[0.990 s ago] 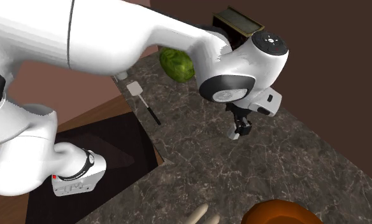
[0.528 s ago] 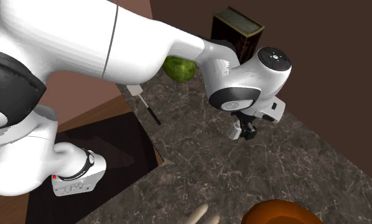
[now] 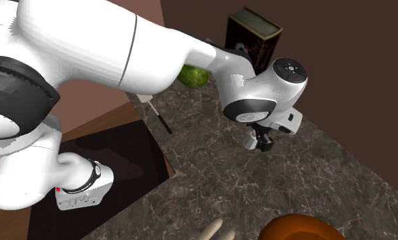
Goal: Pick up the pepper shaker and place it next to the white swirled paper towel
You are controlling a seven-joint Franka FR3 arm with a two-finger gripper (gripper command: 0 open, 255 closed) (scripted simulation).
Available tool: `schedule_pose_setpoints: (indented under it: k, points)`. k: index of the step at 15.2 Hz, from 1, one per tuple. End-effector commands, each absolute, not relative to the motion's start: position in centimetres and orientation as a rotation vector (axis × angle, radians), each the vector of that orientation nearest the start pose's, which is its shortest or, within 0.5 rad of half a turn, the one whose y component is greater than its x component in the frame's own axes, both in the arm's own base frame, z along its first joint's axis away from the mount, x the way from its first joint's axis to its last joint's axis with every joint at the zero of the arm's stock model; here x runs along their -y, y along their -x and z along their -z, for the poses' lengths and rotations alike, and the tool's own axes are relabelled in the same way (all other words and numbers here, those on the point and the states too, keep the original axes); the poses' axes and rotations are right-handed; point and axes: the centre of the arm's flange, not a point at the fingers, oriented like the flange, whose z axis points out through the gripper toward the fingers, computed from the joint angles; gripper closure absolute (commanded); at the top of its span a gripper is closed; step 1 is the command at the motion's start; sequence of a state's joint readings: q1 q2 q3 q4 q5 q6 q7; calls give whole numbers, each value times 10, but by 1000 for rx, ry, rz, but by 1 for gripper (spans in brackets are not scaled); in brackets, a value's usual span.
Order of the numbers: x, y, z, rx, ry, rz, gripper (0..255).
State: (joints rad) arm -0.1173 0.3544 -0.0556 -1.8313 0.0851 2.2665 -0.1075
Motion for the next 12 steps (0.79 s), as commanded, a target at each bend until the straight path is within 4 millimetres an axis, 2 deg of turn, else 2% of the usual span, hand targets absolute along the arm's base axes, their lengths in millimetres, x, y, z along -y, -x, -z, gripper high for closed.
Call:
schedule_pose_setpoints:
  k: [1, 2, 3, 12]
  points:
    - [106, -636, -347, -175, 3097, 136, 0]
    - [106, -636, -347, -175, 3097, 136, 0]
    - [106, -636, -347, -175, 3097, 136, 255]
    - [106, -636, -347, -175, 3097, 136, 255]
